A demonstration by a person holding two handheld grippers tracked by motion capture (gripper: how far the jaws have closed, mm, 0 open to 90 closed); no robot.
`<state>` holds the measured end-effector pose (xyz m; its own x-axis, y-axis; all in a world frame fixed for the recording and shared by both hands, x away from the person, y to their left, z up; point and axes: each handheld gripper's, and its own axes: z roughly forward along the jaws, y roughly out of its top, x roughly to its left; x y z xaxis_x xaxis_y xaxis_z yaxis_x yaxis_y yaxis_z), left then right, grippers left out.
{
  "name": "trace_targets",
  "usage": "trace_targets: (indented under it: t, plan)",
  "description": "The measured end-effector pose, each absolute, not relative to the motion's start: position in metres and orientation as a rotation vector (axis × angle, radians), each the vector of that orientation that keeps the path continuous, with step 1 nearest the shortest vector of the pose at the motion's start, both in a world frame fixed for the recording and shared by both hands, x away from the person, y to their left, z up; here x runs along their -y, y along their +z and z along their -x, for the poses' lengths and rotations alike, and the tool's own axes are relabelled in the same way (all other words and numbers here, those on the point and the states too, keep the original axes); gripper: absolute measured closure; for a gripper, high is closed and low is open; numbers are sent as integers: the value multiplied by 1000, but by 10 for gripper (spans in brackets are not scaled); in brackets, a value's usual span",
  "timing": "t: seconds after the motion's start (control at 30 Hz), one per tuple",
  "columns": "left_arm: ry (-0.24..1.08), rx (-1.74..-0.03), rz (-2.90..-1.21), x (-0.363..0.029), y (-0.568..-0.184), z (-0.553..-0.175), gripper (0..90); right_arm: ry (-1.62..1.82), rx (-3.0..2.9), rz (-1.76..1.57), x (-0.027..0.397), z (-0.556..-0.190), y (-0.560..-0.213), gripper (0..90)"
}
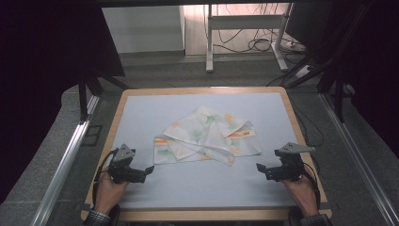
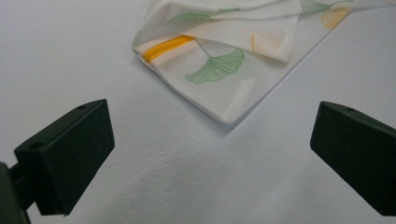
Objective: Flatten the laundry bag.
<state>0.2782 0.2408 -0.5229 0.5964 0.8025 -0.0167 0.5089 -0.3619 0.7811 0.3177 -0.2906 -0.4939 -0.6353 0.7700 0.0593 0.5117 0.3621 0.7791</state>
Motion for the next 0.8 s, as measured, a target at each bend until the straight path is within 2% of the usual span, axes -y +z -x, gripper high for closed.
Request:
trace_targets:
  t: [0.27, 0.8]
  plan:
    - [473, -1043, -2166, -232, -530, -283, 0, 1148, -2328, -1111, 289, -318, -494, 37]
    - [457, -1060, -2185, -229, -531, -285, 9, 1089, -2337, -1061, 285, -318, -496, 39]
